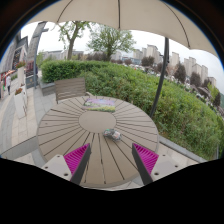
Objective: Arrange mouse
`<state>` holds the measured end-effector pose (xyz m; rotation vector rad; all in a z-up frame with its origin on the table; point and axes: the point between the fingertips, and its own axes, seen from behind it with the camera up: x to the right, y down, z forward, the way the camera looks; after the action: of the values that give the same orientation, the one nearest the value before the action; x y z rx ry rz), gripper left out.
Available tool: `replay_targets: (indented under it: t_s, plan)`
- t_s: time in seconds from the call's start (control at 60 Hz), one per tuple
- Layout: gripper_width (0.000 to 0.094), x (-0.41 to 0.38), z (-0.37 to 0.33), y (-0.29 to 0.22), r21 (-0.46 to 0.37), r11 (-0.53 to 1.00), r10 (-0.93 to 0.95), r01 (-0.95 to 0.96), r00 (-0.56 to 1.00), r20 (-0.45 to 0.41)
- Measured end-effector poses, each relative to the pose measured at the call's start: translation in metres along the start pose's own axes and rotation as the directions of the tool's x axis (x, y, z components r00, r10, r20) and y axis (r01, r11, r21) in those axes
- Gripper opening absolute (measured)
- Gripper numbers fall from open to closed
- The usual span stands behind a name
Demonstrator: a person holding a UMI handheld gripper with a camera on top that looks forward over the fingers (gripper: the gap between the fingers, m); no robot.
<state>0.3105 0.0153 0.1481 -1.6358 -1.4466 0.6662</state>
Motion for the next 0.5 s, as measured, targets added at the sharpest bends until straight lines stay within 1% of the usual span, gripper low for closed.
replay_targets:
  t_s: [0.167, 0.25, 0.4, 0.5]
  plan:
    - [0.0853, 0.013, 0.069, 0.011, 0.043, 0.999, 0.008, -0.008, 1.000, -0.001]
    - [0.0853, 0.021, 0.105, 0.025, 0.030, 0.999, 0.022, -0.022, 1.000, -0.012]
    - [0.0853, 0.028, 0.165, 0.047, 0.014, 1.000, 0.025, -0.024, 1.000, -0.008]
    - [0.0853, 0.029, 0.197, 0.051, 0.005, 1.000, 0.029, -0.029, 1.000, 0.007]
